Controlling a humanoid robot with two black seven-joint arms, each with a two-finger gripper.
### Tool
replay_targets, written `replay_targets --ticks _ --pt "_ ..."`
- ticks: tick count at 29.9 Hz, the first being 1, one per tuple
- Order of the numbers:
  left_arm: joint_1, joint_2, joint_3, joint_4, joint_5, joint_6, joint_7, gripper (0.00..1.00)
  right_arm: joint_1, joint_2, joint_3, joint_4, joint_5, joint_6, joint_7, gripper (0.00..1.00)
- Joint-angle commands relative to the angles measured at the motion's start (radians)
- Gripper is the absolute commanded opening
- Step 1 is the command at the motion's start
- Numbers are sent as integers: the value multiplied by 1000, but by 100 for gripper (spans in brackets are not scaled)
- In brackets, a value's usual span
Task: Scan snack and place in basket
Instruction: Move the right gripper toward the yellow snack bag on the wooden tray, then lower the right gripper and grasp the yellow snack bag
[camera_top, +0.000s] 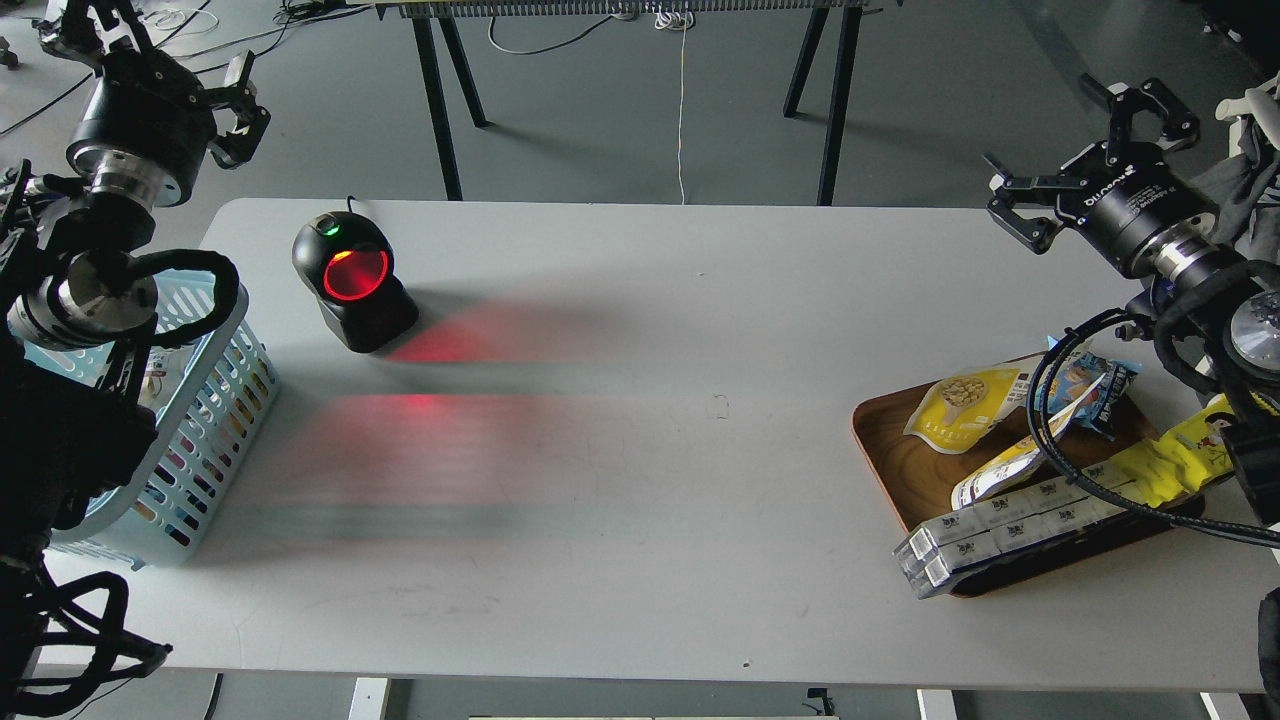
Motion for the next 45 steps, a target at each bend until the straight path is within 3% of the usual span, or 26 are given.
replay_targets --ticks 1,8,15,25,33,41,45 --pt "-2 2 0 -12 -1 2 0 100 67 -5 -68 -50 -11 5 -6 99" --pt "-2 5 0 -12 -1 5 -4 100 254 -162 -411 -15 -11 2 -35 99" --pt "6 2 0 -12 -1 7 -8 100 544 -379 -816 154 5 -60 -52 98" --pt "12 -1 2 -10 -1 7 -8 100 1071 -605 -1494 600 0 -167 -192 94" --pt "14 -3 2 -10 -1 7 -8 100 1389 -594 -1962 883 158 -463 -192 94" --pt "15 -7 6 -10 -1 7 -8 100 1347 -490 -1985 887 230 -619 -192 94" --pt "15 -7 9 -10 -1 8 -8 100 1311 -449 -1984 886 235 -649 -192 93"
